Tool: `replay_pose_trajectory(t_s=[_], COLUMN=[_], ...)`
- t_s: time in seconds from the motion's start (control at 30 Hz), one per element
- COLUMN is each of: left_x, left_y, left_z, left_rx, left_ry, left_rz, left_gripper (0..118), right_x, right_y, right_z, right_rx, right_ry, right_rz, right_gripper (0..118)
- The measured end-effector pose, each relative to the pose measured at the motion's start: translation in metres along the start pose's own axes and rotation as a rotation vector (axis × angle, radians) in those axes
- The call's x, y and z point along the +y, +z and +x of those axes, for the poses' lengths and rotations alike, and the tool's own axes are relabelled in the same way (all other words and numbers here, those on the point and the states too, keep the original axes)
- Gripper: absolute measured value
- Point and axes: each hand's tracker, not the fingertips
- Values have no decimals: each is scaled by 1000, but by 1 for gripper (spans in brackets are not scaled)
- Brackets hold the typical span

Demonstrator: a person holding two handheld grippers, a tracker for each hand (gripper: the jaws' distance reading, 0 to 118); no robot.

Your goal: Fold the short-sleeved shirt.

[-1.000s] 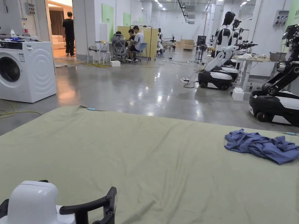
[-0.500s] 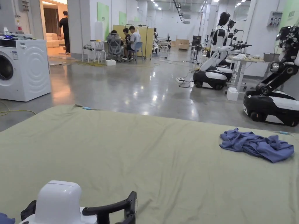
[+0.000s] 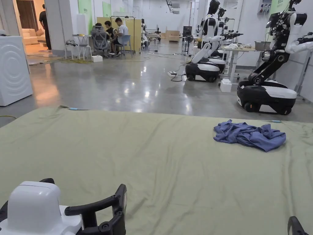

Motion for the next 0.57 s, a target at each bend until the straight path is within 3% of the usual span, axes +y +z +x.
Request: replay_pose_trajectory(t_s=[0.23, 0.33, 0.43, 0.57], left_x=[2, 2, 3, 6], left_y=[1, 1, 7, 13], left_z=[3, 13, 14, 22], left_rx=[35, 187, 85, 132], left_ry=[-2, -17, -11, -29], left_rz=[-29, -13, 14, 64], left_gripper=[118, 118, 118, 118], right_x=[0, 0, 1, 4], right_y=[-2, -1, 0, 2], right_z=[1, -1, 0, 1], right_rx=[4, 13, 33, 45], right_ry=[12, 4, -29, -52], right_rz=[-11, -9, -4, 3], right_gripper=[118, 118, 118, 118])
